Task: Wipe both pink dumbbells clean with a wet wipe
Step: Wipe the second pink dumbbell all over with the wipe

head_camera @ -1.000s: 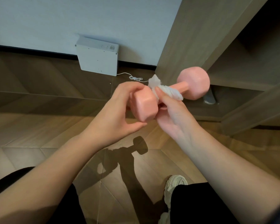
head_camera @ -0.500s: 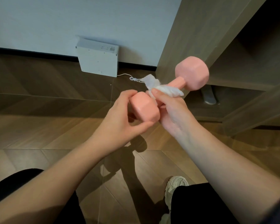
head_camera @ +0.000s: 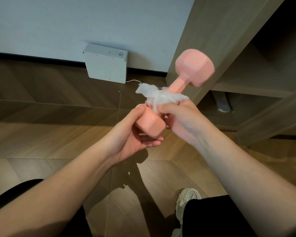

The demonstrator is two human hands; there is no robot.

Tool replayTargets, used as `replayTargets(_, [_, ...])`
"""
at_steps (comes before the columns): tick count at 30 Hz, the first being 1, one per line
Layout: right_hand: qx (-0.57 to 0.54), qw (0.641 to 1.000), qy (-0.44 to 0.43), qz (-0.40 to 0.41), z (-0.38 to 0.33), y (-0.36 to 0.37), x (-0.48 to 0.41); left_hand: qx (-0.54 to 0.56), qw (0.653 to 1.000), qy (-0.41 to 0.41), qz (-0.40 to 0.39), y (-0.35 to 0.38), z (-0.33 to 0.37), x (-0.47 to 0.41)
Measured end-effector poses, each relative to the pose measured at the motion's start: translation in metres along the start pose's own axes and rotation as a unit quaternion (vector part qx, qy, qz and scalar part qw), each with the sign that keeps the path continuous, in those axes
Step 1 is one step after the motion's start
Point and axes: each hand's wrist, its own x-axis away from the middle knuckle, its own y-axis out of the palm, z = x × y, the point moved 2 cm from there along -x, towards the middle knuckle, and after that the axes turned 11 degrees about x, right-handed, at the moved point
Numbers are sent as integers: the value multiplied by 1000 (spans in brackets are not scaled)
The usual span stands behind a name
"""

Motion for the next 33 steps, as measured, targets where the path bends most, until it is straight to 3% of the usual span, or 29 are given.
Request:
replayTargets(3, [58,997,1,-55,-3,-6,1,-1,1000,10,-12,-3,3,0])
replayTargets(7, [26,991,1,-134,-14,-11,3,0,999,24,-32,-4,7,0])
replayTargets(14, [76,997,3,-27,-6,-13,-1,-42,997,58,-25,-6,7,0])
replayTargets(22, [59,996,-22,-67,-6,-9,8,-1,997,54,-61,0,9,5])
replayTargets(26, [33,998,-38,-46,-9,-5,10,-59,989,116,-64,-1,14,2])
replayTargets(29, [12,999,-52,5,-5,0,12,-207,959,189,-29,-6,17,0])
replayTargets(31, [21,998,-44,41,-2,2,13,-331,912,242,-25,-6,17,1])
replayTargets(33, [28,997,-42,63,-2,2,15,-388,875,289,-16,-2,18,5])
